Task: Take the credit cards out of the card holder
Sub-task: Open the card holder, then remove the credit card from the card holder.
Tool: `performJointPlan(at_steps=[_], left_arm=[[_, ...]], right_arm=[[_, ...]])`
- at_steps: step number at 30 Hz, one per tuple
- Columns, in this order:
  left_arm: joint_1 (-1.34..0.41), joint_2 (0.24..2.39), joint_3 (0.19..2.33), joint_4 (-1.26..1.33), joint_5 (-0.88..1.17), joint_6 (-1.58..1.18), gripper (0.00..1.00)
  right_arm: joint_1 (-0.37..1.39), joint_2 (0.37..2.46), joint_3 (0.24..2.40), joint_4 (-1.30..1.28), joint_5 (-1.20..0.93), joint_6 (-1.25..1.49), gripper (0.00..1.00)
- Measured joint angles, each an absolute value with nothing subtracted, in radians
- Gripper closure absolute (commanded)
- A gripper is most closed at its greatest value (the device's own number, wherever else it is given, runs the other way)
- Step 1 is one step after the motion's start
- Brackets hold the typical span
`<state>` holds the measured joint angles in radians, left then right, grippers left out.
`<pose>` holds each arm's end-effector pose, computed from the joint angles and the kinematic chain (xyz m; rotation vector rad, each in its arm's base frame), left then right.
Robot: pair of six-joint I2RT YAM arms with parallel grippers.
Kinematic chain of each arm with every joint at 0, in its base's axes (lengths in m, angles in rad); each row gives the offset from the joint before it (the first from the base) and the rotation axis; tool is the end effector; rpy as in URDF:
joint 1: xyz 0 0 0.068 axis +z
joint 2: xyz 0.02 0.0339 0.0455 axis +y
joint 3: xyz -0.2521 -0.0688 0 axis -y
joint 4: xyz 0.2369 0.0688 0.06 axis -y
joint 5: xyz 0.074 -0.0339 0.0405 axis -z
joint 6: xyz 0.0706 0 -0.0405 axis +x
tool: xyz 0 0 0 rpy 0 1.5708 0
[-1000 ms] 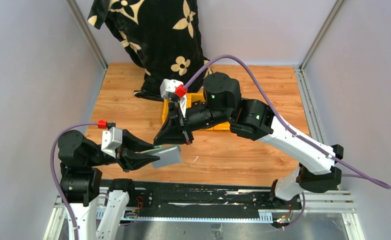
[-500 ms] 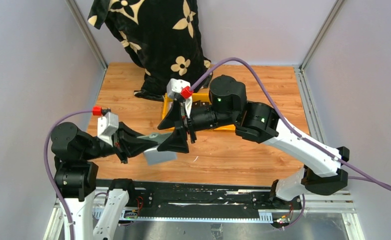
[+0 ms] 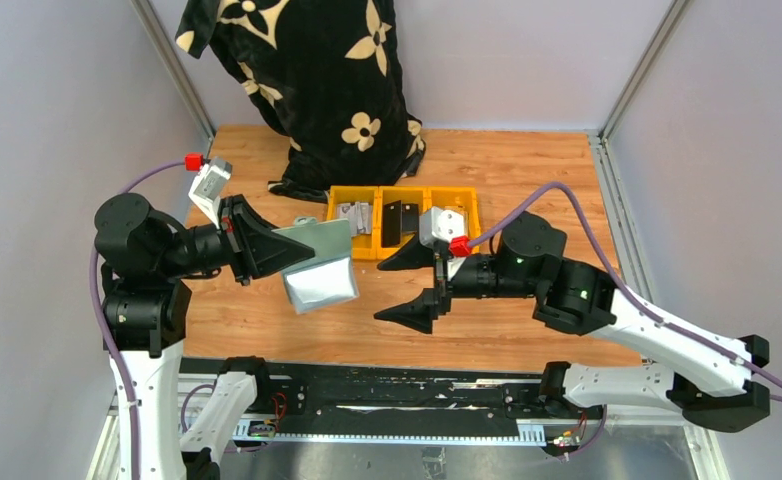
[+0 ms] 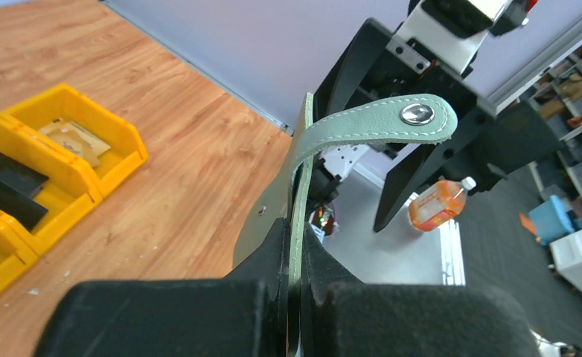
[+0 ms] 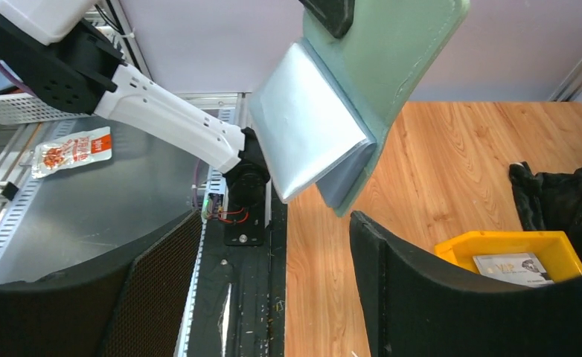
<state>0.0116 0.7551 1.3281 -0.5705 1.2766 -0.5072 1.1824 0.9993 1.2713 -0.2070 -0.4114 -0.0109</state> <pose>0.0982 -0.0664 0.4654 0.6490 1.6244 -1.3547 0.0625 0.2274 0.4560 -1.1983 1.1277 1.2268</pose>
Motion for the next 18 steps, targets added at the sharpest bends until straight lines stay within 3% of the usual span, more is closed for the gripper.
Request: performJointPlan(at_steps=[18], left_arm=[[0.012,0.769,1.357,-0.57,1.299,-0.648,1.0]], right_arm=[[1.182,1.122,1.145,0.085,-0.377,-0.023,0.29]])
